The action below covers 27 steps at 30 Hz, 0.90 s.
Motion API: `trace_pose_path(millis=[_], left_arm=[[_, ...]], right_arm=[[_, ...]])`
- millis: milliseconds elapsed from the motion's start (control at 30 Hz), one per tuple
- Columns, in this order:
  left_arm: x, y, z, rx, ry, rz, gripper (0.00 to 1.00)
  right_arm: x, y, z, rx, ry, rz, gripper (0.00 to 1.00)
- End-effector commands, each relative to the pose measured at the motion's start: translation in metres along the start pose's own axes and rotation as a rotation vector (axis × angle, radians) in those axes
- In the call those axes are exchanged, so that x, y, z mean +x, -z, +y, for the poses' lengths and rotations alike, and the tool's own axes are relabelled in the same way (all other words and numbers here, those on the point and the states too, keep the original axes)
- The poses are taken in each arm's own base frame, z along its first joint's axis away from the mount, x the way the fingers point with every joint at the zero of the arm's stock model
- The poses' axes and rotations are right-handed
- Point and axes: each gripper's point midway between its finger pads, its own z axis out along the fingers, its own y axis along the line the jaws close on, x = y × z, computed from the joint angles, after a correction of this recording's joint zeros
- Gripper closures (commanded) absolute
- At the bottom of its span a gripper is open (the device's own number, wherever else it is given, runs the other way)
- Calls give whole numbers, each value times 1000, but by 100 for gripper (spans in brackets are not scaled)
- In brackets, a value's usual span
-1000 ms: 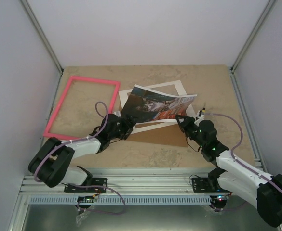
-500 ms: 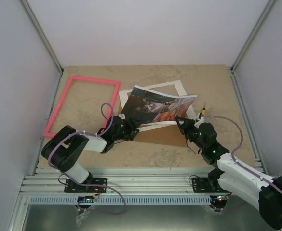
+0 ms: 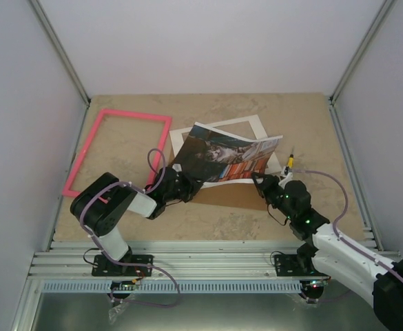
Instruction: Take the photo out of the frame
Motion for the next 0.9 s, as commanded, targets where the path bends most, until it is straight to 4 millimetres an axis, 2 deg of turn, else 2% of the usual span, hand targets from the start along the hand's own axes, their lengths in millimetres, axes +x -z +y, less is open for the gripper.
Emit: trace_pose_path(millis=[0,167,300,400,700,867], left_arm=[[1,-2,-27,88,-43,2,100],[1,-2,-25,45,-76,4,100],[0,-2,-23,-6,-127,5,100],[-4,-1,-20,-62,-167,5,100],[-18,9,-8,-331,-365,51,100],[-24,23,-5,-503,-510,105,100]], right_arm=[[2,7,-7,17,9,-1,91],[0,16,-7,37,75,-10,75],[-2,24,-14,80,139,-10,51],[-5,34,-17,115,189,-20,39],[-46,73,1,188,454,-208,13],[-57,81,5,189,578,-275,7]])
